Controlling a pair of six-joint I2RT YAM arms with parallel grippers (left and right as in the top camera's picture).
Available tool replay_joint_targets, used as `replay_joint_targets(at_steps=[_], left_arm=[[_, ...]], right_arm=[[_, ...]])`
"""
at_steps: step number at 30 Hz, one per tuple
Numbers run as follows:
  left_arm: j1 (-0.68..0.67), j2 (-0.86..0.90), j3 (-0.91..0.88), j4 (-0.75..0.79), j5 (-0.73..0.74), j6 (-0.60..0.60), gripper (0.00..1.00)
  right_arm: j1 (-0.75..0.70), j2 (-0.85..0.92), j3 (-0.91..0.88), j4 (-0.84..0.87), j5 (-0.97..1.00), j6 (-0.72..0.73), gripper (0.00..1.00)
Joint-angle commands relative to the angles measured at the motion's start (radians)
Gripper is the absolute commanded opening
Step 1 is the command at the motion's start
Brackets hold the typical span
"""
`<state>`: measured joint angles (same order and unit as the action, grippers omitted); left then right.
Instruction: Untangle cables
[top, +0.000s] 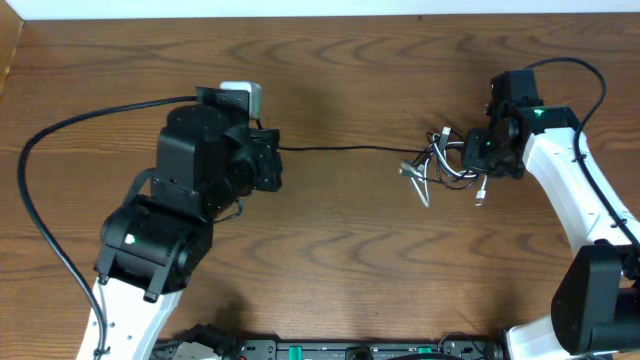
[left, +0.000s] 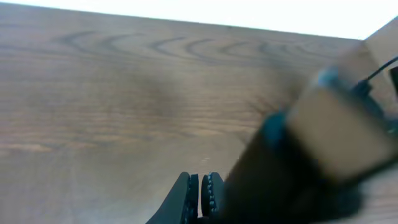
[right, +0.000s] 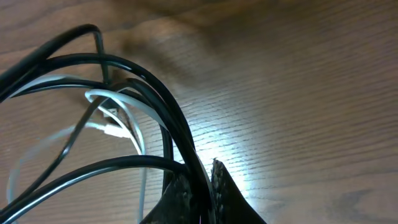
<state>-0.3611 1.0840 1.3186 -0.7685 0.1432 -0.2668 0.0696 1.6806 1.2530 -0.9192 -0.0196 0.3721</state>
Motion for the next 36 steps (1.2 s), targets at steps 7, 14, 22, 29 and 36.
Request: replay_joint_targets(at_steps=[7,14,22,29,36], left_arm=[[0.026,0.046,0.008,-0.028,0.133,-0.011,0.08],[0.026,0.133,0.007,-0.062,0.179,0.030,0.07],[0.026,0.224,0.007,-0.103,0.179,0.030,0.24],[0.015,0.294,0.007,-0.110,0.182,0.056,0.42],[-0.076,0.436,0.007,-0.047,0.186,0.066,0.45]], right_arm=[[-0.001,-0.008,-0.007,0.115,-0.481,-0.216,0.24],[0.017,-0.008,-0.007,0.120,-0.481,-0.208,0.32],[0.039,-0.008,-0.007,0.125,-0.476,-0.208,0.38],[0.039,-0.008,-0.007,0.123,-0.442,-0.186,0.40],[0.039,-0.008,-0.007,0.116,-0.409,-0.141,0.43]])
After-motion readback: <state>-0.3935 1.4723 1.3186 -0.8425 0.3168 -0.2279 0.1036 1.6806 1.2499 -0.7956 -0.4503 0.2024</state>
